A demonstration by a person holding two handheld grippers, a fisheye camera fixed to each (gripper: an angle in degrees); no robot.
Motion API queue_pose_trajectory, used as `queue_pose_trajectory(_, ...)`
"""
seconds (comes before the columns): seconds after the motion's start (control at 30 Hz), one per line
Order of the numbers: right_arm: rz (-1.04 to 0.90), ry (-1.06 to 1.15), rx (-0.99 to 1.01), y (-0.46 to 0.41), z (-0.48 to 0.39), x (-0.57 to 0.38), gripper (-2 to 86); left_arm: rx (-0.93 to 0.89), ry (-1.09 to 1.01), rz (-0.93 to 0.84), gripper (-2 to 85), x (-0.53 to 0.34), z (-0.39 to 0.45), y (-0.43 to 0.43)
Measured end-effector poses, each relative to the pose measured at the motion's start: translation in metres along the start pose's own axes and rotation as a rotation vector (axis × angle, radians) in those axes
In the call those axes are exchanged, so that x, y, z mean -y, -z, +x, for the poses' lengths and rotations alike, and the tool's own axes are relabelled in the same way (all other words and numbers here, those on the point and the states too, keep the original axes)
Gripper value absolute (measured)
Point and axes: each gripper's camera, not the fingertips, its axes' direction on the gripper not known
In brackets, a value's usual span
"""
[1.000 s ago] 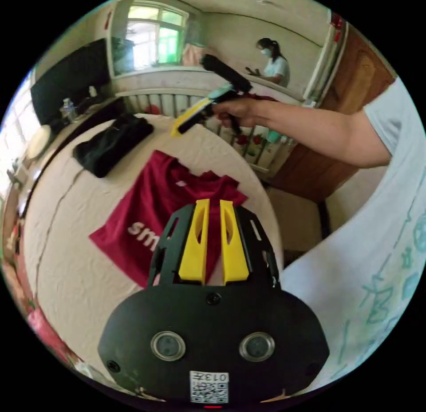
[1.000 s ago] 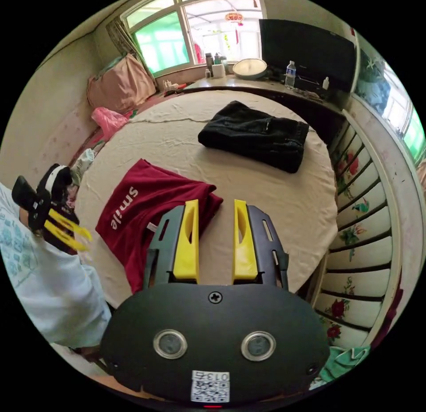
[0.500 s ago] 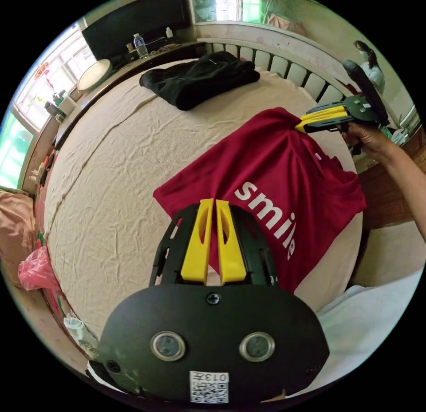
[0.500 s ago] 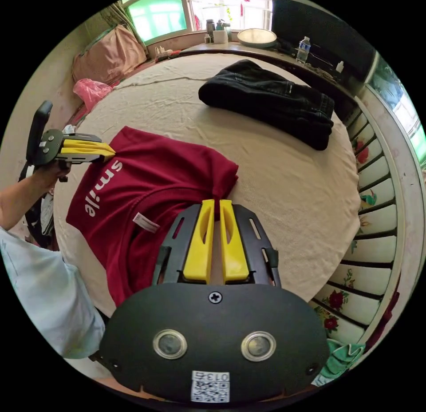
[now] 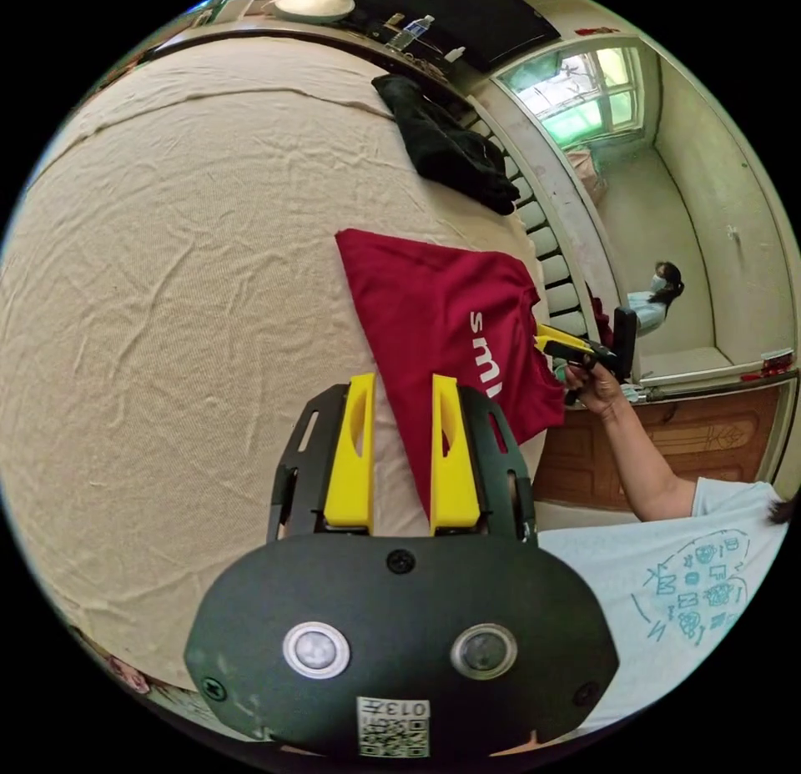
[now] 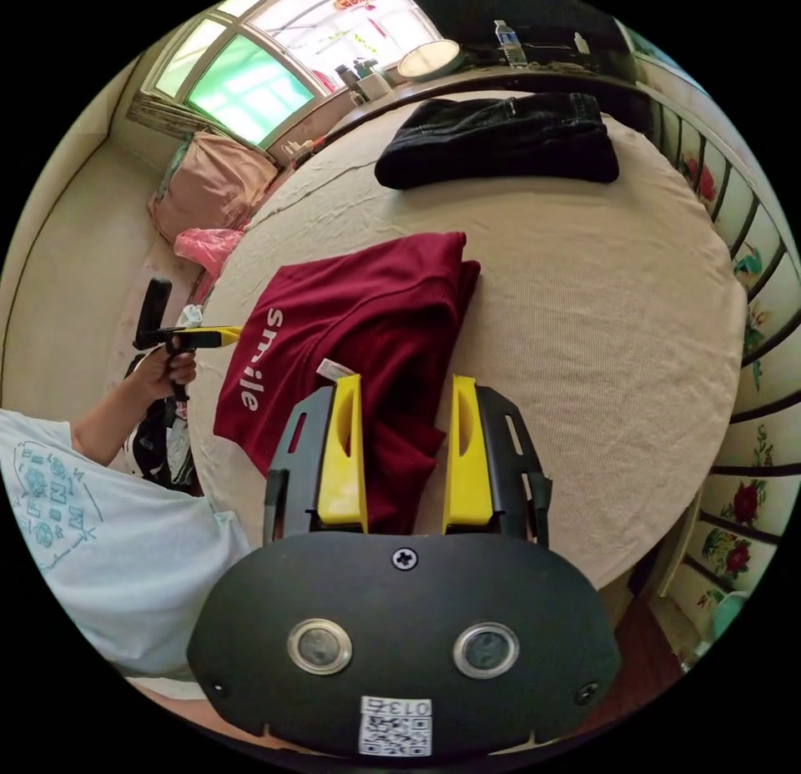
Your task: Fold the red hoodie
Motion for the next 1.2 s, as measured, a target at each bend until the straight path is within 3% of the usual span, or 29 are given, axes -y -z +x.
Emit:
queue_pose_trajectory(0.43,-0.026,-0.061,0.057,-0.004,0.002,0.011,12.6,-0.054,0.071,-0.022,12.4,0.015,-0.026,0.023)
queue_pose_trajectory(0.73,-0.016,0.028,-0.074,-0.018,-0.041,0.008,3.6,-0.243,0.215,-0.005,5.7,0.008,-0.057,0.028)
queue_pose_trajectory(1.0,0.160,0.194,-0.262,0.016,-0.119,-0.006,1.9,-0.300,0.033,0.137,3.2,-0.004,-0.001,0.087)
queue_pose_trajectory(1.2,0.344,0.272,-0.379,0.068,-0.145,0.031,2.1,-0.285,-0.161,0.271,3.2,0.058,0.047,0.142)
